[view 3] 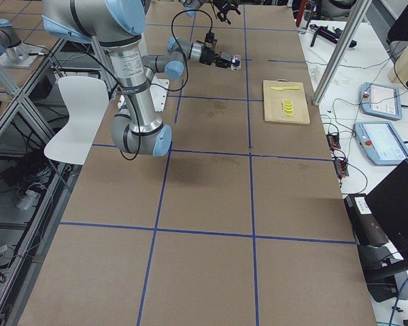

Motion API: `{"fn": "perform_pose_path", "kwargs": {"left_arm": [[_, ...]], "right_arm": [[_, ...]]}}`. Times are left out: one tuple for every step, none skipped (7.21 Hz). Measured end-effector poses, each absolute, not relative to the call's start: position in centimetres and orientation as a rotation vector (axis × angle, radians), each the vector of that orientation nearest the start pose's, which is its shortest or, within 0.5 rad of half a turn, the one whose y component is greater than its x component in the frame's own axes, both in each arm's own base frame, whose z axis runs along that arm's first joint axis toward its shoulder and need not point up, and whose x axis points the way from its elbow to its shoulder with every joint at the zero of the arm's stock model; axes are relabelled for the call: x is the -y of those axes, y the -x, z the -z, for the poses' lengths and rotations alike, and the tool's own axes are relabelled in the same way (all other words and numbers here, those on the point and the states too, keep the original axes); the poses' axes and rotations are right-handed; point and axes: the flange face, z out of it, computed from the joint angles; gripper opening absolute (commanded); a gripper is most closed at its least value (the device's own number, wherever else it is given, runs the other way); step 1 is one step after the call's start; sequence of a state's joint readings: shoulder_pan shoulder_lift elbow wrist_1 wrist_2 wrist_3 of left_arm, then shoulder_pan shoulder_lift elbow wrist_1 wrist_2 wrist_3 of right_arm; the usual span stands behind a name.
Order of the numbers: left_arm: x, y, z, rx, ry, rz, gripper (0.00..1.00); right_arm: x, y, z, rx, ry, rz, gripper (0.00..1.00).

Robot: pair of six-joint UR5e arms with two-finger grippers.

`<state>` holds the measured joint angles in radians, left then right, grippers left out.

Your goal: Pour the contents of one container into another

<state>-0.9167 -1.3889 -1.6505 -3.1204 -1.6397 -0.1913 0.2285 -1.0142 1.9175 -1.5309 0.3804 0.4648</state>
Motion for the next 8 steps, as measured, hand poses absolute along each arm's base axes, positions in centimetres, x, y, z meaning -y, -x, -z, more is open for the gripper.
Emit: {"fn": "perform_pose_path", "kwargs": {"left_arm": [[43.1,-13.9,-53.8,-0.607,-1.239,-0.448,0.99],[44.7,-12.0,-54.6,-0.546,-1.166,-0.476,1.00],[47.3,-10.1,-54.6,-0.476,-1.088,-0.508,1.00],[50.3,-7.9,-54.0,-0.420,-1.015,-0.517,1.00],[51.9,-5.7,-54.5,-0.377,-0.954,-0.506,1.00],[52.9,-3.8,-56.4,-0.328,-0.884,-0.477,1.00],[53.5,-2.0,-58.7,-0.272,-0.805,-0.434,1.00],[53.9,-0.2,-60.4,-0.234,-0.742,-0.390,1.00]], "right_arm": [[34.6,49.0,-15.7,-0.030,-1.353,0.180,0.00],[34.6,49.0,-15.7,-0.030,-1.353,0.180,0.00],[34.6,49.0,-15.7,-0.030,-1.352,0.180,0.00],[34.6,49.0,-15.7,-0.030,-1.352,0.180,0.00],[34.6,49.0,-15.7,-0.030,-1.352,0.180,0.00],[34.6,49.0,-15.7,-0.030,-1.352,0.180,0.00],[34.6,49.0,-15.7,-0.030,-1.352,0.180,0.00],[34.6,49.0,-15.7,-0.030,-1.352,0.180,0.00]]}}
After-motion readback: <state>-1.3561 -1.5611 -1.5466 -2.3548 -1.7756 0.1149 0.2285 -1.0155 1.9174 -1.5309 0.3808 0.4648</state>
